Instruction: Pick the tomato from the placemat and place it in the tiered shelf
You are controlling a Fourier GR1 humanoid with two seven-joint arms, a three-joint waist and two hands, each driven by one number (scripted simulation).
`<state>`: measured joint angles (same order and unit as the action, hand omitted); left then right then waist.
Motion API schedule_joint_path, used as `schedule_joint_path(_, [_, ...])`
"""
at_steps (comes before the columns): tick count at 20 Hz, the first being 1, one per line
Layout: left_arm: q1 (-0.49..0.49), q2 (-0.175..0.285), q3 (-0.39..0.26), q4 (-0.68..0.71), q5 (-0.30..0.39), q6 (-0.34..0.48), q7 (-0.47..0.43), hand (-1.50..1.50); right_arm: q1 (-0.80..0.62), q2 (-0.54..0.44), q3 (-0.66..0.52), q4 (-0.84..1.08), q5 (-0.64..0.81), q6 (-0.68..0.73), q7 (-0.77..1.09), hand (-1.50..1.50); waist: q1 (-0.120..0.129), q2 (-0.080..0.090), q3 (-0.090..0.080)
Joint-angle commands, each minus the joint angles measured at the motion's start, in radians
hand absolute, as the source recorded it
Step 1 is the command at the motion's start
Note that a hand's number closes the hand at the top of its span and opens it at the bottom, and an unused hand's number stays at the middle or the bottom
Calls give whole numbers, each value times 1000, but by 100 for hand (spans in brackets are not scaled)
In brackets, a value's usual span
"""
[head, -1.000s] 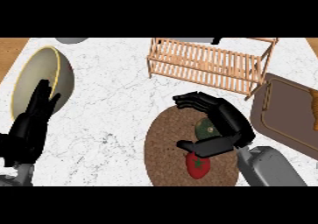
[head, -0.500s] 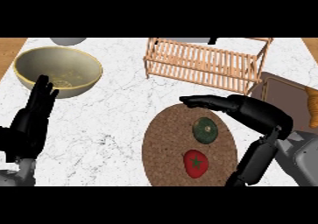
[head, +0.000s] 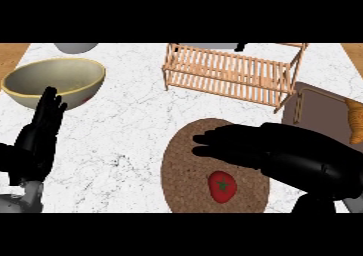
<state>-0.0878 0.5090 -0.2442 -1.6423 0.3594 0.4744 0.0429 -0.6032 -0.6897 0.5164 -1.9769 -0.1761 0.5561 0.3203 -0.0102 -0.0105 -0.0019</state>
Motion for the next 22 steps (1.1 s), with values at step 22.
schedule_joint_path(22, [-42, -78, 105, 71, -66, -108, 17, 0, 141, 164, 270, 45, 731, 11, 192, -150, 10, 11, 2])
